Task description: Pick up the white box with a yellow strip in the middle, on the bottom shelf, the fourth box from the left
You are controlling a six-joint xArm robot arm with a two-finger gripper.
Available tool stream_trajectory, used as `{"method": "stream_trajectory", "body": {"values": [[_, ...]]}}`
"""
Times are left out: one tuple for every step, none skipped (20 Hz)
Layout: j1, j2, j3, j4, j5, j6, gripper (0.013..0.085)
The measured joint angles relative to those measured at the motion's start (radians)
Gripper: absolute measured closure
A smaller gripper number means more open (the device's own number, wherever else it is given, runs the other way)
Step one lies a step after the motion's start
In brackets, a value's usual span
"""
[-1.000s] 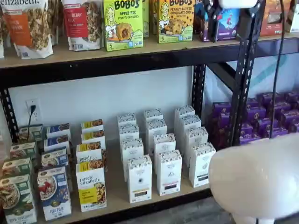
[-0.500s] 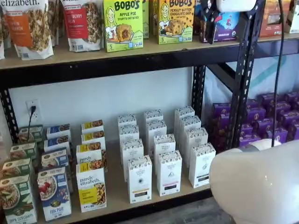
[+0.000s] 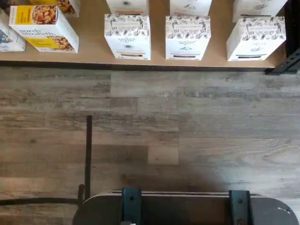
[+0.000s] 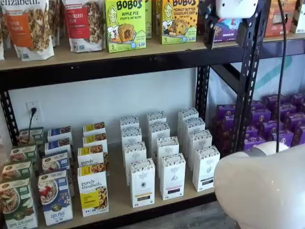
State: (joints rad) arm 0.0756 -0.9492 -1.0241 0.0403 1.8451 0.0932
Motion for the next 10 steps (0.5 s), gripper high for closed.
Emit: {"method": "stream_trajectory", "body": {"values": [[0.004,-0.001,0.007,0.001,-0.005,0.004,0.013],[0.008,-0.003,0.015,0.003,-0.011,0.008,0.013],[0.01,-0.005,0.023,0.006,-0.018,0.011,0.013],[0.012,-0.007,0.032,0.01,-0.025,0.014,0.013],[0.015,-0.01,0.046,0.017,-0.036,0.019,0.013],[0.021,-0.011,0.058,0.018,-0.044,0.024,0.013],[0.03,-0.012,0.069,0.018,-0.052,0.032,0.013],[0.04,-0.015,0.084,0.017,-0.064,0.041,0.013],[0.049,-0.018,0.098,0.015,-0.077,0.049,0.013],[0.06,-0.021,0.113,0.013,-0.092,0.059,0.013]]}}
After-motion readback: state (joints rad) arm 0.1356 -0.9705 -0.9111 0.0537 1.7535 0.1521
